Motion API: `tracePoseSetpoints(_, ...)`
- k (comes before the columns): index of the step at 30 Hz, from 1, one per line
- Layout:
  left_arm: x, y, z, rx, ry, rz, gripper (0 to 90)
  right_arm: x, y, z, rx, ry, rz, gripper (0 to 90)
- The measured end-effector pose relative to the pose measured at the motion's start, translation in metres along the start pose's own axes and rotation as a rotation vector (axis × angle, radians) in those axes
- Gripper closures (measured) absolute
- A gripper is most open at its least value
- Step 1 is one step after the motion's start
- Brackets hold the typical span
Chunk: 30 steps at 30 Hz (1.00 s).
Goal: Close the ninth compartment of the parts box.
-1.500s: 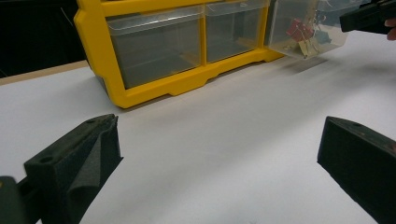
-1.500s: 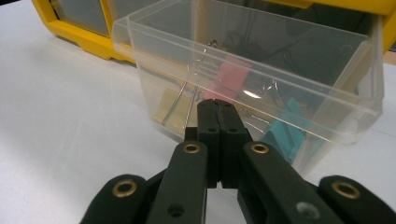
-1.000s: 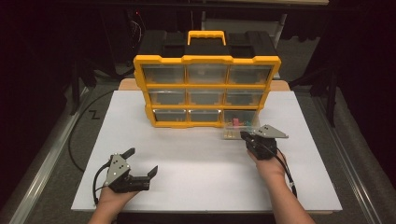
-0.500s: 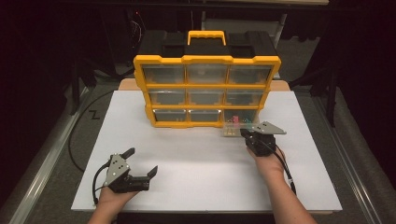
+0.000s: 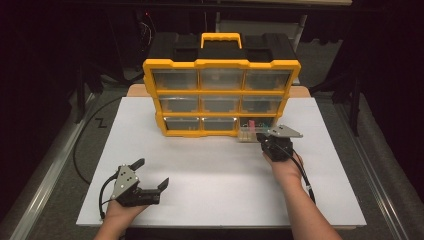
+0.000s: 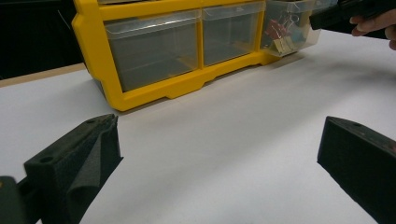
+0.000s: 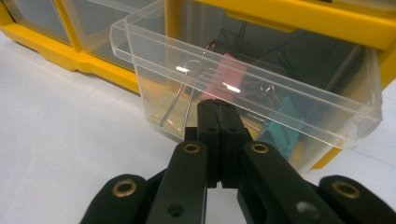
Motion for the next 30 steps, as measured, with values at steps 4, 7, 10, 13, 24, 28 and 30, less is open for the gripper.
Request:
tracePoseSetpoints(4, -0.001, 0.0, 0.0, 0.001, -0.003, -0.004, 0.2, -0.002, -0.004, 0.004, 0.001, 0.004, -0.012, 90.0)
tracePoseSetpoints(7, -0.001, 0.0, 0.0, 0.0, -0.003, -0.005, 0.2, -0.004, -0.007, 0.007, 0.005, -0.001, -0.021, 90.0)
tracePoseSetpoints(10, -0.001, 0.0, 0.0, -0.001, -0.001, -0.005, 0.2, -0.005, -0.011, 0.01, 0.006, -0.009, -0.028, 90.0)
tracePoseSetpoints(13, -0.001, 0.0, 0.0, -0.001, -0.001, -0.005, 0.3, -0.006, -0.015, 0.013, 0.007, -0.014, -0.037, 90.0)
tracePoseSetpoints(24, 0.001, 0.001, 0.0, -0.005, 0.007, -0.002, 0.2, -0.016, -0.031, 0.022, 0.013, -0.051, -0.076, 90.0)
tracePoseSetpoints(28, 0.001, 0.0, 0.0, -0.003, 0.001, -0.006, 0.2, -0.018, -0.031, 0.022, 0.019, -0.044, -0.065, 90.0)
tracePoseSetpoints(30, 0.001, 0.0, 0.0, -0.002, 0.003, -0.004, 0.3, -0.018, -0.03, 0.022, 0.022, -0.052, -0.06, 85.6)
Point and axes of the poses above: each handheld gripper's, and its own axes: y roughly backward along the jaws, z roughly out of its top, x roughly to its left, the point moved 1 cm from there along -y, roughly forward along the jaws, and after that the axes turned 5 degrees about x, right-handed, at the moved point
